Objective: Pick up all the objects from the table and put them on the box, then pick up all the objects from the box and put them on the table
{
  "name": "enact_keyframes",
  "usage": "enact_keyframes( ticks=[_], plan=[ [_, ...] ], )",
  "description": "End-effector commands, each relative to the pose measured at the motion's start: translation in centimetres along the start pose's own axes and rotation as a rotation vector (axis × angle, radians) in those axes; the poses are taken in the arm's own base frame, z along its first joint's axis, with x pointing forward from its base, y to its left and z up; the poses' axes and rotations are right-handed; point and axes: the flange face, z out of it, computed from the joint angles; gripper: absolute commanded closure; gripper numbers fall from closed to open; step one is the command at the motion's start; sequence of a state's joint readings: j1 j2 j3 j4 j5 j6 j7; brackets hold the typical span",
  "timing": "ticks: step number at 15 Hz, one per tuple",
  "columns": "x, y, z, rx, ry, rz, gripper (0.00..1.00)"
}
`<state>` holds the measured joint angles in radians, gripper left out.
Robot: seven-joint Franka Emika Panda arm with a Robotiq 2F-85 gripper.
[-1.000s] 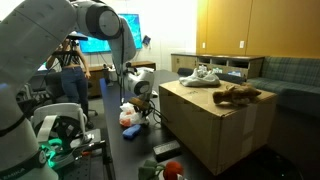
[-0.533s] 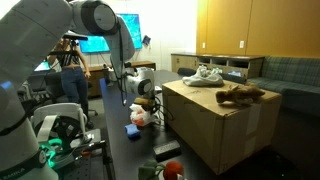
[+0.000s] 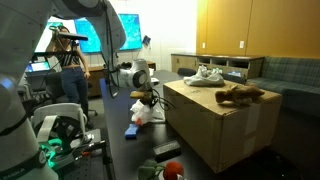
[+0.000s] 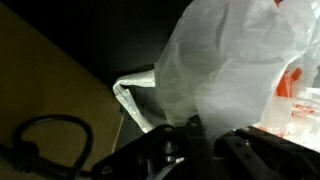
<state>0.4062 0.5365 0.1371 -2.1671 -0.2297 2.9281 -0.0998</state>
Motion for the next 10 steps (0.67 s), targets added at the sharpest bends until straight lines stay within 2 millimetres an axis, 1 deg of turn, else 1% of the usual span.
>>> enact_keyframes(
  ticks=[1,5,6,7,8,9,10],
  plan=[
    [-3.4,0.5,-5.0,-0.024,0.042,0.085,0.97],
    [-6.5,1.6,-9.3,-0.065,0.083,0.214,0.98],
    [-7.2,2.0,-10.5,-0.076,0.097,0.265,0.96],
    [-7.9,2.5,-11.7,-0.088,0.106,0.317,0.97],
    [-8.5,2.7,-12.8,-0.101,0.115,0.348,0.96],
    [-9.2,3.0,-14.1,-0.113,0.124,0.385,0.98],
    [-9.6,3.5,-15.1,-0.128,0.134,0.424,0.97]
  ],
)
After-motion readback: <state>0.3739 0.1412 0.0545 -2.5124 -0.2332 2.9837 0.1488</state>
